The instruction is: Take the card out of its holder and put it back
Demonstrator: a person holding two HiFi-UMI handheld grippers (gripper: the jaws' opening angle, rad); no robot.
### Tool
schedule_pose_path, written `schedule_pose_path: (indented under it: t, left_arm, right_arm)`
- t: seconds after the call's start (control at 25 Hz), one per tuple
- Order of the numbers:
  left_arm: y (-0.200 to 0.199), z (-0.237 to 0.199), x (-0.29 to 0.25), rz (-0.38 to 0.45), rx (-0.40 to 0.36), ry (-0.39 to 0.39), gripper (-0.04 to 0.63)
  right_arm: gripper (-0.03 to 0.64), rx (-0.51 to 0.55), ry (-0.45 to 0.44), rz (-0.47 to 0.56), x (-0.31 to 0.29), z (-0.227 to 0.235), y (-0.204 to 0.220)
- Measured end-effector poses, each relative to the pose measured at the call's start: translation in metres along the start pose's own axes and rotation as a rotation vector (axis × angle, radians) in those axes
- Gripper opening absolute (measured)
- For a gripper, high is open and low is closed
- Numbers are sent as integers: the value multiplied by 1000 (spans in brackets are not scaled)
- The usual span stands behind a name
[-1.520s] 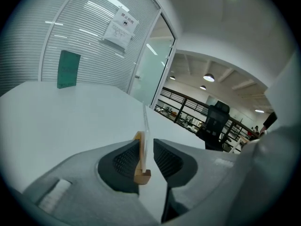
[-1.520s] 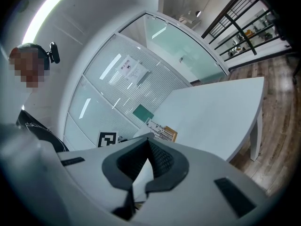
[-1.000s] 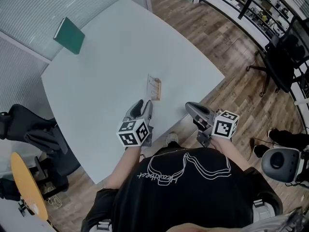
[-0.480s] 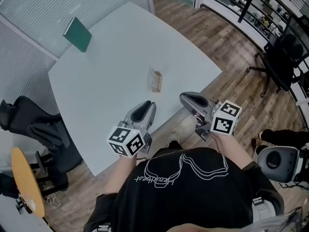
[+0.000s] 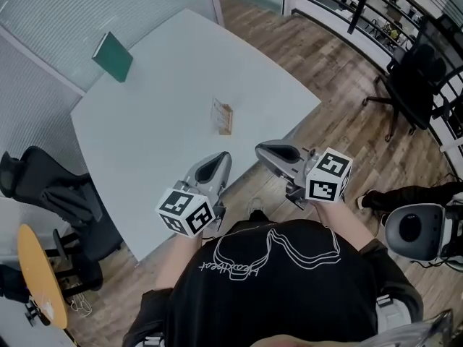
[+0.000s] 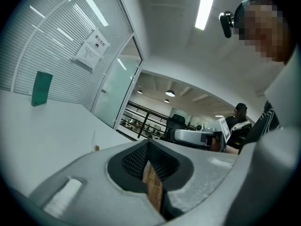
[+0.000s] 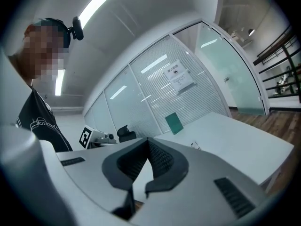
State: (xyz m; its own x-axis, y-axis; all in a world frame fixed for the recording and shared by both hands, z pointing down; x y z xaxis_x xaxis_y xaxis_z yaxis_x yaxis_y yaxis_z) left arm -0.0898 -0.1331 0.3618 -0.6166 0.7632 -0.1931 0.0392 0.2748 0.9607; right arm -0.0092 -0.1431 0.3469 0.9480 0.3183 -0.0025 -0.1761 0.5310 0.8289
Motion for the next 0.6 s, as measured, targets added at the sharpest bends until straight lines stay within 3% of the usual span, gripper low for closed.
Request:
schedule_pose_path:
  t: [0.6]
  left_arm:
    - [-7, -8, -26, 15, 46, 33, 12]
  right_arm:
    - [8, -34, 4, -25, -2, 26, -2]
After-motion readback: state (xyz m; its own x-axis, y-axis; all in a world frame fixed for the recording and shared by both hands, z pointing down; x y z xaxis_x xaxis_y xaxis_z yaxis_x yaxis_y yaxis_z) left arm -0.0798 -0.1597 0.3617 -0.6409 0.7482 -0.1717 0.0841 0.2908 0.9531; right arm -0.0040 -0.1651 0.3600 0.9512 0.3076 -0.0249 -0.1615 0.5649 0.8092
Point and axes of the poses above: the fingertips, and each gripper's own axes: x backward along the fingers, z to its right, y out of its underside, the point moved 1 cm from there along x, backward along the fingers, and after that the axes turned 9 degrees about -x, right-handed, at the moved point
